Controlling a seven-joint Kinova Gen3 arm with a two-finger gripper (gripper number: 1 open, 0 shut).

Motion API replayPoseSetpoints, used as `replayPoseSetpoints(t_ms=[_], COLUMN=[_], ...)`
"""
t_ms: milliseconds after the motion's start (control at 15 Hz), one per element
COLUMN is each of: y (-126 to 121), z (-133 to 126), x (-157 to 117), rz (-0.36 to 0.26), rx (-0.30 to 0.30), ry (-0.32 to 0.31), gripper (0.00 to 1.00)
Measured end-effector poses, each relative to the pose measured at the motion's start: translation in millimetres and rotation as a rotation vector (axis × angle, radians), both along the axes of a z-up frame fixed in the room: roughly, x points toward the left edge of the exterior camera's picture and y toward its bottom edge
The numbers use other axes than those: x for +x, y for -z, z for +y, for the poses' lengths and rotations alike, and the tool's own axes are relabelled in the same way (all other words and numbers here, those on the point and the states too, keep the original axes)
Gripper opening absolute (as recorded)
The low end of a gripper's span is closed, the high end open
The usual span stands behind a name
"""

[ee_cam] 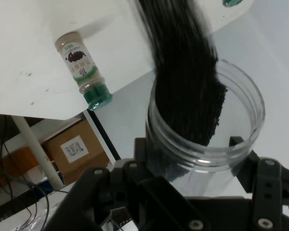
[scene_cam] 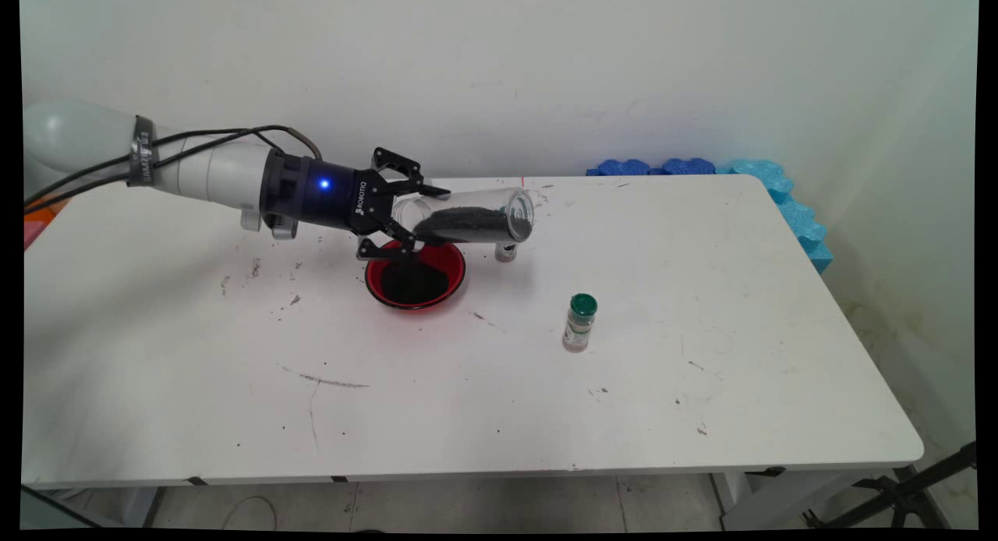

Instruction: Pour the black seasoning powder in the red bowl

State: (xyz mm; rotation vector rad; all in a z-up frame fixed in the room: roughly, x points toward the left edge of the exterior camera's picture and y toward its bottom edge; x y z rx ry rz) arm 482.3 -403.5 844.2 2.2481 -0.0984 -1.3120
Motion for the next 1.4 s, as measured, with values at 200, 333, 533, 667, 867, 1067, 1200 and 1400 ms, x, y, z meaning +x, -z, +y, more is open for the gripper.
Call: replayPoseSetpoints(t_ms=[200, 333, 533, 667, 867, 1067, 1200, 1400], y=[1, 1, 2, 2, 0, -2, -5, -11], z=[1, 1, -1, -3, -9, -13, -17, -22], x=[0, 0, 2, 4, 6, 7, 7, 7], rz=[0.004, -0.004, -0.048, -0.090, -0.162, -0.217, -0.269, -0.349], rx=[0.001, -0.010, -0.061, -0.112, -0.205, -0.278, -0.351, -0.471], ry=[-0.003, 0.003, 0.041, 0.076, 0.147, 0.199, 0.245, 0.323], gripper=[0.00, 0.00, 0.00, 0.00, 0.00, 0.00, 0.00, 0.00])
